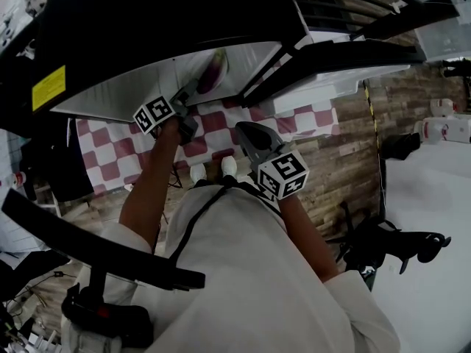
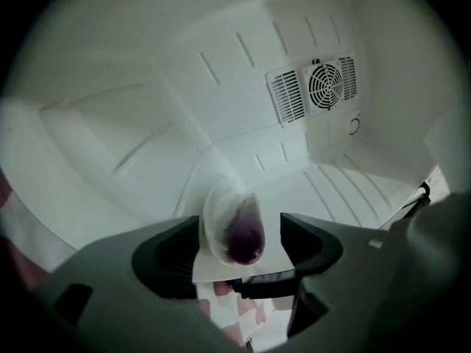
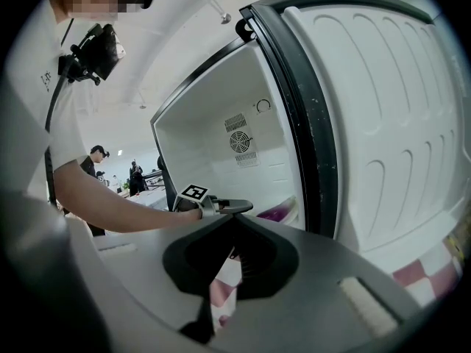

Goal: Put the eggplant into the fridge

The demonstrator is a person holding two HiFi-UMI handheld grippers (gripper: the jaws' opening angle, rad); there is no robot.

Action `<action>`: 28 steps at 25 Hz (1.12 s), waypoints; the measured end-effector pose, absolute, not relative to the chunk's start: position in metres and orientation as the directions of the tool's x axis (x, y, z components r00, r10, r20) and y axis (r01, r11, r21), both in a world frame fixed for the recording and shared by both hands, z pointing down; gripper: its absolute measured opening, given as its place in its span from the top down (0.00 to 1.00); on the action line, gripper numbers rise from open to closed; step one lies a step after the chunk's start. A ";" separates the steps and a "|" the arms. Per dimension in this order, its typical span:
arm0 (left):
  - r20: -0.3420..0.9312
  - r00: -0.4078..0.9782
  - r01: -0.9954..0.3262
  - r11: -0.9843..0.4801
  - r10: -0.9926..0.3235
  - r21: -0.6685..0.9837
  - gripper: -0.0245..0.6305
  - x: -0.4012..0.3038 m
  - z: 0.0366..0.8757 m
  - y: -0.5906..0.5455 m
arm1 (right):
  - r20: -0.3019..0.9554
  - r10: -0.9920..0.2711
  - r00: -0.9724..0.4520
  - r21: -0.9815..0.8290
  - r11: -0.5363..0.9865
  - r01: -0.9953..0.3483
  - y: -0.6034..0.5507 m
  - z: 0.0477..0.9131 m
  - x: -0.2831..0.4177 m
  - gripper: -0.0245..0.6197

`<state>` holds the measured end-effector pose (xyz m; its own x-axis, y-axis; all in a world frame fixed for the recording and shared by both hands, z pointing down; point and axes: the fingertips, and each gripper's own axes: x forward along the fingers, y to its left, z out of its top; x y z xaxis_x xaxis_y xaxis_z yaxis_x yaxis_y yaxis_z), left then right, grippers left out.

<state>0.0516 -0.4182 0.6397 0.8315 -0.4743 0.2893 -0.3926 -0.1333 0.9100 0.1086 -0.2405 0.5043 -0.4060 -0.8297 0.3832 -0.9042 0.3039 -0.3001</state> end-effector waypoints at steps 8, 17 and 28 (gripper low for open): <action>0.290 0.841 -0.405 -0.175 -0.457 0.897 0.56 0.045 0.628 -0.396 | 0.360 -0.830 -0.426 -0.300 0.330 -0.895 -0.238 0.500 0.105 0.95; 0.268 0.846 -0.417 -0.259 -0.461 0.871 0.73 0.034 0.593 -0.363 | 0.322 -0.825 -0.464 -0.316 0.369 -0.874 -0.233 0.497 0.104 0.95; 0.277 0.808 -0.510 -0.382 -0.520 0.771 0.90 -0.008 0.546 -0.325 | 0.261 -0.819 -0.511 -0.311 0.430 -0.848 -0.234 0.477 0.102 0.95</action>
